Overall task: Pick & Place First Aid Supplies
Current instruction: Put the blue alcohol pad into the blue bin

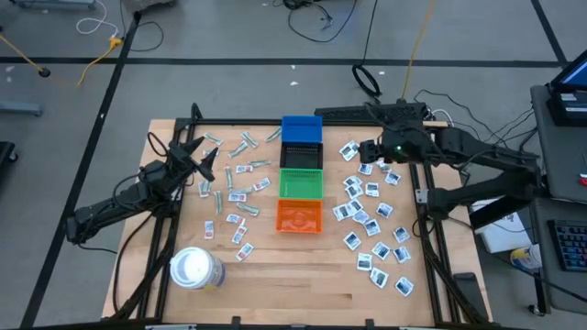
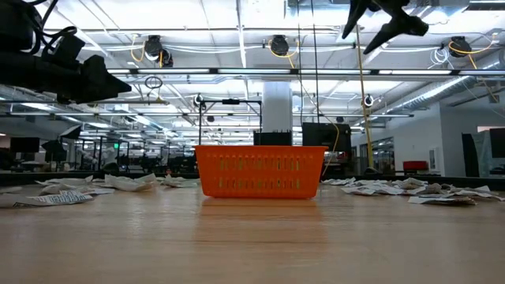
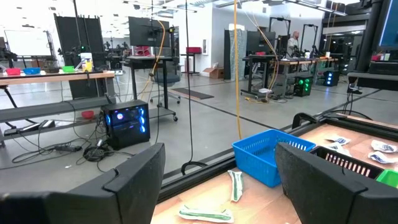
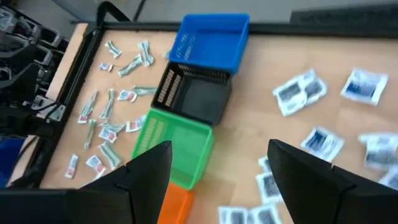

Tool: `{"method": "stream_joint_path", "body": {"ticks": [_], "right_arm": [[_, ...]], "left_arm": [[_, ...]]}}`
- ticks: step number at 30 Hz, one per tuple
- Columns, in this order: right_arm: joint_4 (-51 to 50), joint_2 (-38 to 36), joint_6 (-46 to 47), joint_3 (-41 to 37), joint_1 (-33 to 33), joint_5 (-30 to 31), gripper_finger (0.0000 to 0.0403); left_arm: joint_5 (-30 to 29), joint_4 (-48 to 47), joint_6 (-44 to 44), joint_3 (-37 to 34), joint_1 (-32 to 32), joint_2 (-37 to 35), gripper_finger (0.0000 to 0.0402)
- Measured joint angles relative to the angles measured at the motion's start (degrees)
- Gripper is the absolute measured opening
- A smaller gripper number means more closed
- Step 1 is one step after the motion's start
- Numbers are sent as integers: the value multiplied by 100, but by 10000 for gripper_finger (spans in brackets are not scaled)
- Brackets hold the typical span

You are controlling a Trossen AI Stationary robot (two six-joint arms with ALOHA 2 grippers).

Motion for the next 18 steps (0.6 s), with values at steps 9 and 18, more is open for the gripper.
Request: {"method": "stream_joint_path", "body": {"ticks": [9,18], "right_arm": [[-1152,524,1740,432,892,-281,263],[-2117,1014,2664,432,1731,-1370,263]], "left_arm": [[0,0,0,0,0,0,306],[0,2,1,-1,1,-1,305]]}}
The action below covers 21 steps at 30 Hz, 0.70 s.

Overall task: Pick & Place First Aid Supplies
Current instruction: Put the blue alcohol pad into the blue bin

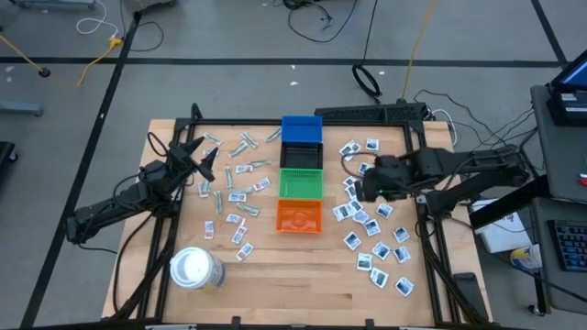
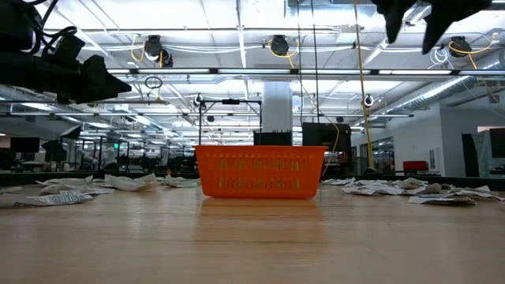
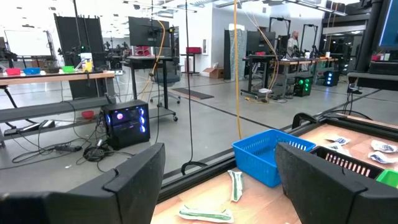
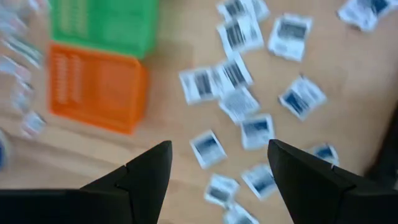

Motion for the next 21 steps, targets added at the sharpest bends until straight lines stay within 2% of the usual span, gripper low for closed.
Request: {"method": "stream_joint_path", "body": {"ticks": [5,11,21], "right_arm": [[-368,278,-47,0,164,-557,263],[-592,470,-363,-184,201,-507,263],[409,456,-599,-1759,238,-413,263]], "left_arm": [[0,0,1,1,1,1,306],[0,0,0,1,-1,1,306],[0,0,0,0,0,1,305]]}}
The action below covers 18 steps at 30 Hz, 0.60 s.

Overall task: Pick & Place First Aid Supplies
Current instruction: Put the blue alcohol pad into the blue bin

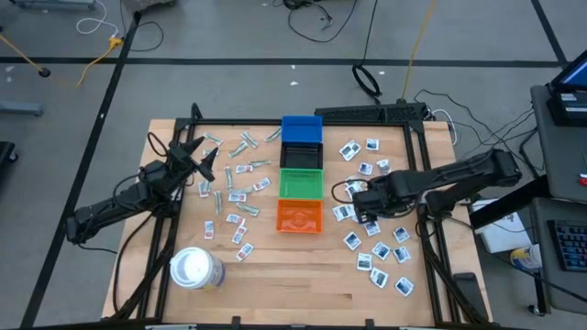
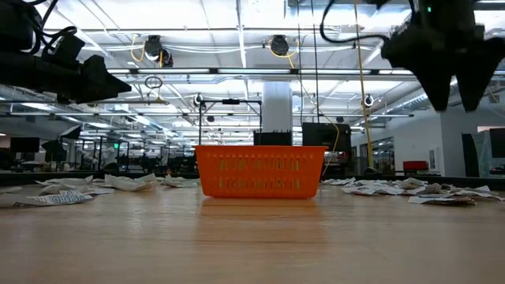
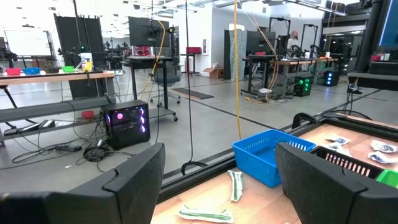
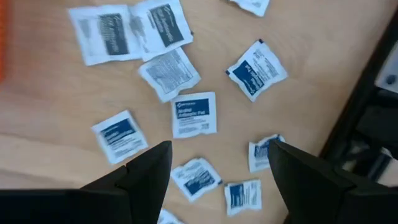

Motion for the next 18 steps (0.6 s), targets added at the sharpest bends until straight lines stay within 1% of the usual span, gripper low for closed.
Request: {"method": "stream_joint_path", "body": {"ticks": [4,8,12,18], "right_arm": [[663,70,-24,-588,10,-13,263],[1331,157,-116,-1019,39,-14,263],[1910,370,-200,-1312,45,-143,263],[2307,641,-271,-1588,170,-173,263]], "left_arm": [[0,0,-1,1,-1,0,305],[0,0,1,1,0,-1,306],[0,0,0,1,-1,0,306],[0,0,-1,1,-1,0,305]]}}
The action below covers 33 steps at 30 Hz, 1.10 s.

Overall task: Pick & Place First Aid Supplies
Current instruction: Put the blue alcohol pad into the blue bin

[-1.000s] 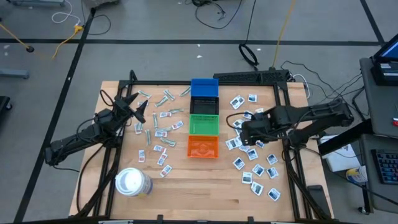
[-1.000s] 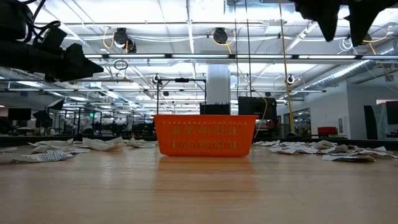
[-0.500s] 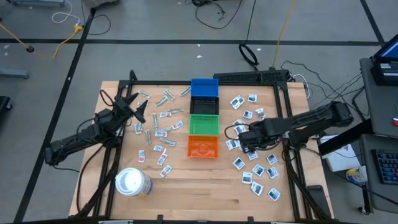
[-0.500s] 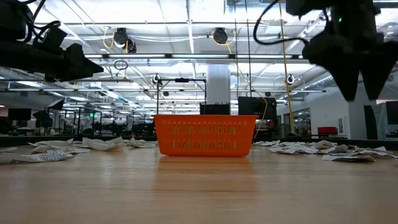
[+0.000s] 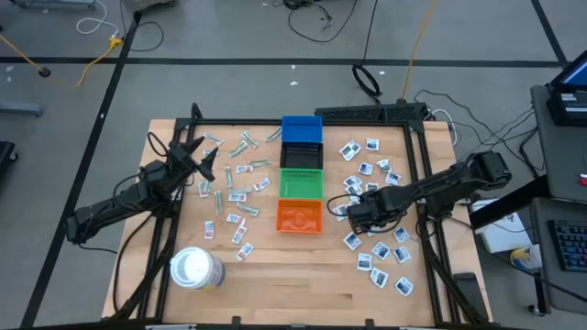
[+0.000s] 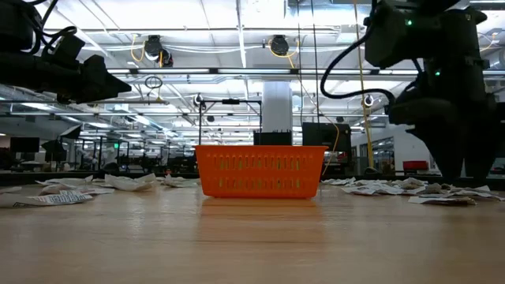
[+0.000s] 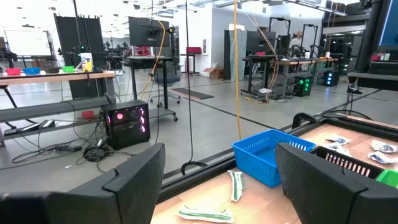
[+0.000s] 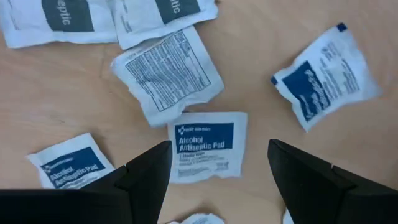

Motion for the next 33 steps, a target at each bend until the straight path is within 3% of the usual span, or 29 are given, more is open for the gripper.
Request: {"method": "stream_joint_path", "body": {"ticks": [9,13,27,33], "right_arm": [[650,131,-38,-318,52,-279,262],[678,141,-51,-323,52,-289,243],[1235,113,103,-607,47,-677,57],[1147,24,39,-503,47,-714,6]], "left_arm": [[0,0,0,0,-1,0,306],[0,20,1,-2,1,0,306],[1,32,1,-4,1,0,306],[2,35,2,-4,1,0,306]]}}
